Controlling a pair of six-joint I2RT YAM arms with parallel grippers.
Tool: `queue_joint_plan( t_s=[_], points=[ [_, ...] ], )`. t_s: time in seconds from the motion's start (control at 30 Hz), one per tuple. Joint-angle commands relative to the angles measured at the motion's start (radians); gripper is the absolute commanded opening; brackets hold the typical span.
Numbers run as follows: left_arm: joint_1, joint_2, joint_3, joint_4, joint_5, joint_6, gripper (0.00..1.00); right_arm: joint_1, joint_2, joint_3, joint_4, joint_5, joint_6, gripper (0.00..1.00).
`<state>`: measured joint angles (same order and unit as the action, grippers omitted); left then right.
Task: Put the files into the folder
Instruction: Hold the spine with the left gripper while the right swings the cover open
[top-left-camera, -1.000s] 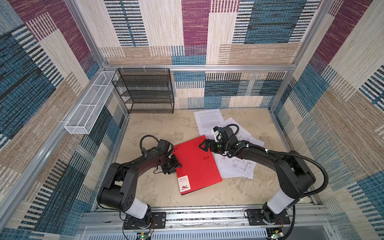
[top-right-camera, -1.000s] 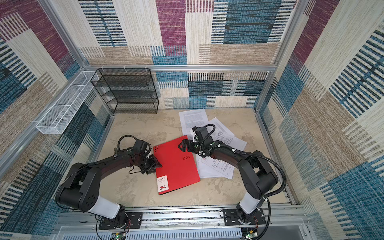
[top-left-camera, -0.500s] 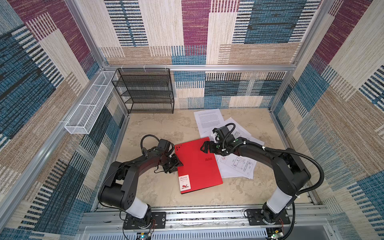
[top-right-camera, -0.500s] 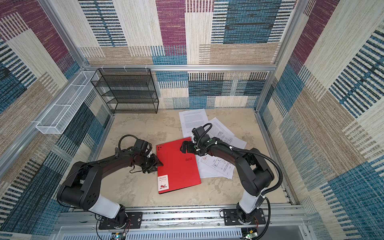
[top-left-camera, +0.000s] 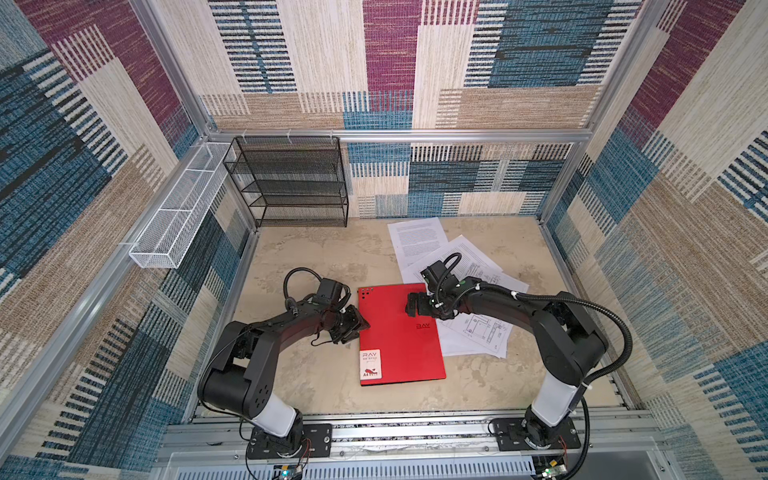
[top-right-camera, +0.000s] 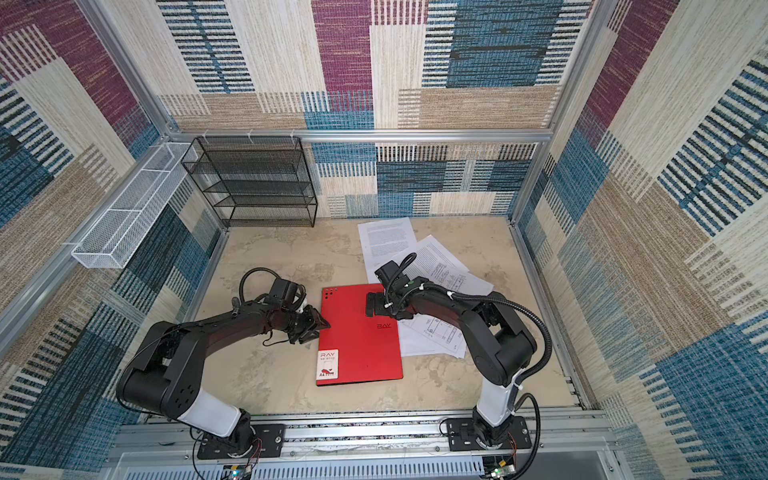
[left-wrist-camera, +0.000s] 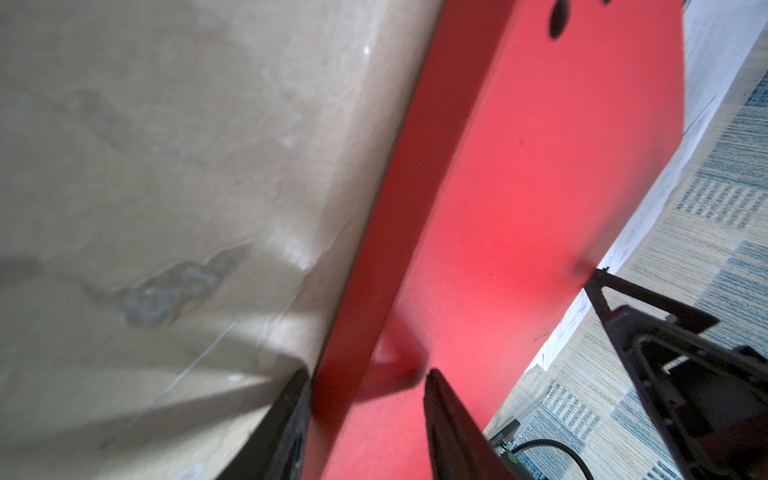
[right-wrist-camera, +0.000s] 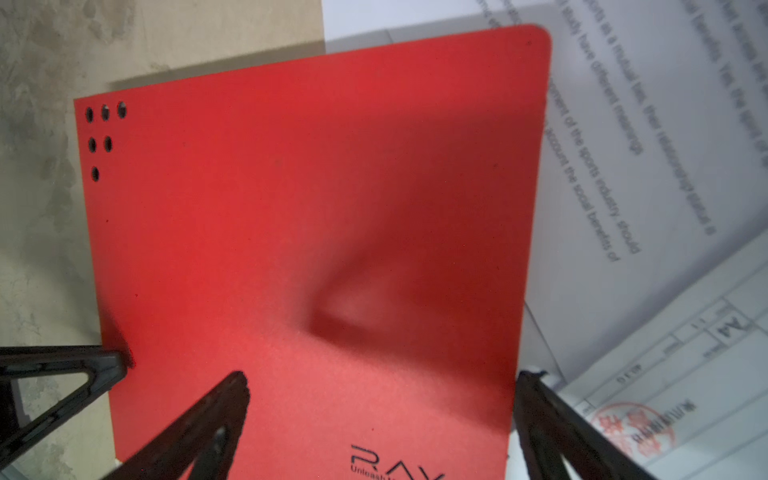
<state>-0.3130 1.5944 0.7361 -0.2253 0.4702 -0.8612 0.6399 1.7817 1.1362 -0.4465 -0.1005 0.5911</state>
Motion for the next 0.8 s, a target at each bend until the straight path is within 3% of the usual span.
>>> queue_joint_plan(
  t_s=[0.0,0.13,0.3,0.43,0.6,0.77],
  points=[
    [-0.012,0.041,-0.023,-0.021,-0.087,-0.017,0.49,0.024,0.001,0.025,0.042,-0.074,0.048,1.0],
    [-0.017,0.05,-0.027,-0.008,-0.087,-0.015,0.5,0.03,-0.005,0.016,0.025,0.009,0.085,1.0],
    [-0.018,0.07,-0.03,0.012,-0.068,-0.015,0.44,0.039,-0.018,-0.012,0.074,-0.013,0.109,1.0],
    [-0.018,0.068,-0.038,0.015,-0.074,-0.017,0.4,0.035,-0.066,-0.041,0.014,0.141,0.145,1.0],
    [-0.018,0.077,-0.041,0.015,-0.069,-0.011,0.4,0.009,-0.129,-0.125,0.15,-0.01,0.122,1.0],
    [-0.018,0.082,-0.053,0.023,-0.072,-0.012,0.4,-0.002,-0.139,-0.194,0.18,-0.019,0.148,1.0]
  ],
)
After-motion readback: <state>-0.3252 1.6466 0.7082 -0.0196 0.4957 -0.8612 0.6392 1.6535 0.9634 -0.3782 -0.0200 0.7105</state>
